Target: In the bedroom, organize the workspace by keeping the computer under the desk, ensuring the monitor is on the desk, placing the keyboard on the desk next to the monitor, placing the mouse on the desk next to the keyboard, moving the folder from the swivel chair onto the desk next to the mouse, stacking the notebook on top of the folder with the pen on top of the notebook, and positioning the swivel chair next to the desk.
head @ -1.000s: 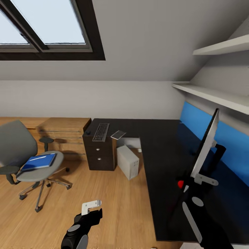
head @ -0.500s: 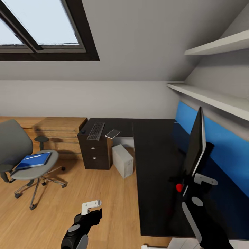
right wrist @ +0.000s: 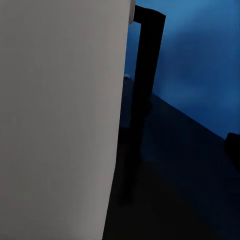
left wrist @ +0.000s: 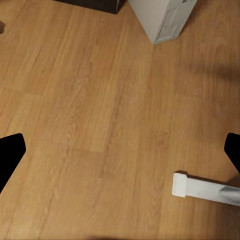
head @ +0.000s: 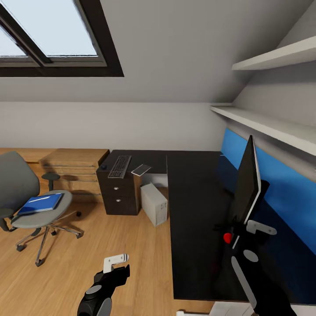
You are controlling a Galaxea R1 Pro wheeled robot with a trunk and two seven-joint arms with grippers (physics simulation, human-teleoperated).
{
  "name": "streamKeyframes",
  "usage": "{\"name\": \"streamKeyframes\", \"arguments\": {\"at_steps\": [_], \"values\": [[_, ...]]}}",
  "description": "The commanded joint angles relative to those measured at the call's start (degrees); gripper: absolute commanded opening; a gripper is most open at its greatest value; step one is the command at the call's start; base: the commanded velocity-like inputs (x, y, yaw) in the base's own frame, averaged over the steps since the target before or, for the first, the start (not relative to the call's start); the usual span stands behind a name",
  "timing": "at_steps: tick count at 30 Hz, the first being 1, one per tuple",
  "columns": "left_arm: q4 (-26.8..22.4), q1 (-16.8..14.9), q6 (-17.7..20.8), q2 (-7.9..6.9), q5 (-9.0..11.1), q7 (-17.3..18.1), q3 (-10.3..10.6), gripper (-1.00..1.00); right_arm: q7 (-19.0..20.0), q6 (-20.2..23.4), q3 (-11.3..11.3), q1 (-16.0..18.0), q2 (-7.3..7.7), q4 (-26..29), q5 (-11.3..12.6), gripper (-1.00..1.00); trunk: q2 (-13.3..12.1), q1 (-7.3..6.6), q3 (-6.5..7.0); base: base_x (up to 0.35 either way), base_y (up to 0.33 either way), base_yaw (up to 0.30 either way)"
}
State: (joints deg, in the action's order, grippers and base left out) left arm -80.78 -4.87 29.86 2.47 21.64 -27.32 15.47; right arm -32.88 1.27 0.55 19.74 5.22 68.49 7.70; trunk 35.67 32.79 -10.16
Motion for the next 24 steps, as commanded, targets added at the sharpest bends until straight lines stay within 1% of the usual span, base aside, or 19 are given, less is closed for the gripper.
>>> {"name": "streamKeyframes", "arguments": {"at_steps": [1,3,7,15,19,24], "values": [[-0.08,-0.05,0.11,-0.01,0.6,-0.57,0.1,1.0,-0.26,0.13,0.06,0.04,0.05,0.07,0.39,1.0,0.08,0.02,-0.1,-0.007,-0.006,0.0],[-0.07,-0.05,0.11,-0.01,0.6,-0.59,0.1,1.0,-0.26,0.13,0.06,0.04,0.05,0.07,0.39,1.0,0.08,0.02,-0.1,-0.075,-0.045,0.0],[-0.07,-0.05,0.11,-0.01,0.6,-0.6,0.09,1.0,-0.26,0.13,0.06,0.04,0.05,0.07,0.39,1.0,0.08,0.02,-0.1,-0.156,-0.291,0.0],[-0.08,-0.05,0.11,-0.01,0.6,-0.62,0.08,1.0,-0.26,0.13,0.06,0.04,0.05,0.01,0.39,1.0,0.08,0.02,-0.1,-0.061,-0.244,0.0],[-0.08,-0.05,0.11,-0.01,0.58,-0.63,0.08,1.0,-0.26,0.13,0.06,0.04,0.05,0.02,0.39,1.0,0.08,0.02,-0.1,-0.187,-0.216,0.0],[-0.08,-0.05,0.11,-0.01,0.59,-0.63,-0.05,1.0,-0.19,0.13,0.06,0.04,0.05,-0.02,0.4,1.0,0.08,0.02,-0.1,-0.097,-0.093,0.0]]}}
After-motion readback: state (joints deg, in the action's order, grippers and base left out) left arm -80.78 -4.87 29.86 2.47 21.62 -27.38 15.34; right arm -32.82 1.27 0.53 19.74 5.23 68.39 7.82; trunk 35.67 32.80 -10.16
